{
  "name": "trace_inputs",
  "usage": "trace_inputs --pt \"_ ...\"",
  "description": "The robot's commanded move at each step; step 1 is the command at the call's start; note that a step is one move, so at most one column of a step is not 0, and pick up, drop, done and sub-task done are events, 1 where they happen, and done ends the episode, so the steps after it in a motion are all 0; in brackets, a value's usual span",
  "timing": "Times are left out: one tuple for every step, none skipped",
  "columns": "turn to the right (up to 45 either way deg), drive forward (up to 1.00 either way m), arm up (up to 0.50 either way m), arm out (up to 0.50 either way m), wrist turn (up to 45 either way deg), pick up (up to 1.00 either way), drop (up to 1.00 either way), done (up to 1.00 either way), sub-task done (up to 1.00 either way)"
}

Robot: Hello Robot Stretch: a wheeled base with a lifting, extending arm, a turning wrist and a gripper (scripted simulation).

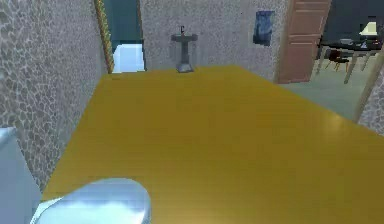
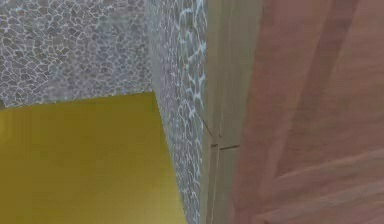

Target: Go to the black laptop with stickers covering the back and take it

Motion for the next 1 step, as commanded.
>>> trace_inputs --pt "36.0 0.0 0.0 0.0 0.0 0.0 0.0 0.0 0.0"
